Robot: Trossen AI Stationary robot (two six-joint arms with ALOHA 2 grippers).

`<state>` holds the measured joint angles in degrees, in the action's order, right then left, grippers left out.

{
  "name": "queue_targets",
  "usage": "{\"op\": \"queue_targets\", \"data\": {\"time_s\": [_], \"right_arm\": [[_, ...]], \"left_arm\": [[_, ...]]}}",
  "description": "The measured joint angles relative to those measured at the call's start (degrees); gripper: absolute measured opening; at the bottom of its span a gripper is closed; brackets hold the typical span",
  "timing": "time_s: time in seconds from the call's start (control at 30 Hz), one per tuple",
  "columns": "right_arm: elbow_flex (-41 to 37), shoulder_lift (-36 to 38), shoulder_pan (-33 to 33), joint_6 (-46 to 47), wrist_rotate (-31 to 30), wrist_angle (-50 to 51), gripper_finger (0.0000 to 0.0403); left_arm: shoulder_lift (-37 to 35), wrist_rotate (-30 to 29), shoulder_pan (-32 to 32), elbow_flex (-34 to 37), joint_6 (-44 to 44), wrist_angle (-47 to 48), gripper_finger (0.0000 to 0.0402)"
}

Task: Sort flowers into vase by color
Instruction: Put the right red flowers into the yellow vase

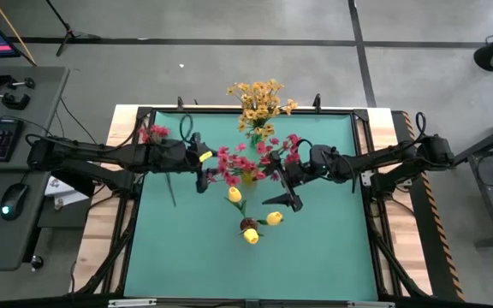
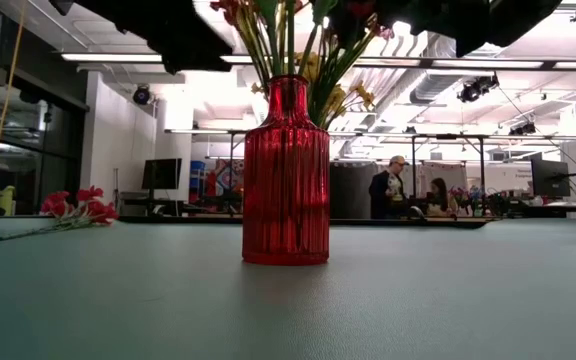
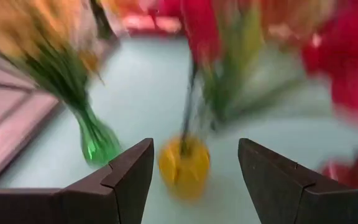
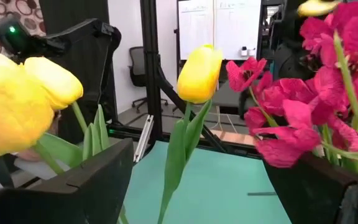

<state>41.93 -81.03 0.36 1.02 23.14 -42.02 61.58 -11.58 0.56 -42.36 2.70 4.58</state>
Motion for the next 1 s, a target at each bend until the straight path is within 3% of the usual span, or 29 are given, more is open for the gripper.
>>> {"op": "queue_targets", "data": {"time_s": [0.07, 0.2, 0.3, 0.43, 0.5, 0.6, 0.7, 0.83, 1.0], "right_arm": [[0.0, 0.0, 0.0, 0.0, 0.0, 0.0, 0.0342], [0.0, 0.0, 0.0, 0.0, 0.0, 0.0, 0.0342], [0.0, 0.0, 0.0, -0.7, 0.1, 0.0, 0.0342], [0.0, 0.0, 0.0, -1.1, 0.2, 0.0, 0.0342], [0.0, 0.0, 0.0, -1.1, 0.3, 0.0, 0.0342], [0.0, 0.0, 0.0, -1.4, 0.3, 0.0, 0.0342], [0.0, 0.0, 0.0, -1.5, 0.3, 0.0, 0.0342], [0.0, 0.0, 0.0, -2.5, 0.2, 0.0, 0.0342], [0.0, 0.0, 0.0, -2.5, 0.2, 0.0, 0.0342]], "left_arm": [[-0.5, 0.3, -0.4, 0.0, -0.3, 7.0, 0.0223], [-1.2, -7.0, -0.9, 0.3, 2.8, 13.8, 0.0223], [-0.3, -5.7, -0.1, 3.3, -0.6, 2.0, 0.0223], [4.8, 6.3, 2.5, 9.6, -5.9, -17.9, 0.0223], [7.2, 6.4, 3.7, 10.7, -7.2, -22.3, 0.0223], [9.2, 6.6, 4.9, 11.5, -6.4, -21.7, 0.0223], [11.8, 10.1, 4.9, 12.6, -4.5, -23.4, 0.0223], [18.6, 12.0, 3.6, 15.1, -5.2, -38.7, 0.0223], [27.1, 8.7, 3.0, 15.1, -9.8, -52.9, 0.0223]]}}
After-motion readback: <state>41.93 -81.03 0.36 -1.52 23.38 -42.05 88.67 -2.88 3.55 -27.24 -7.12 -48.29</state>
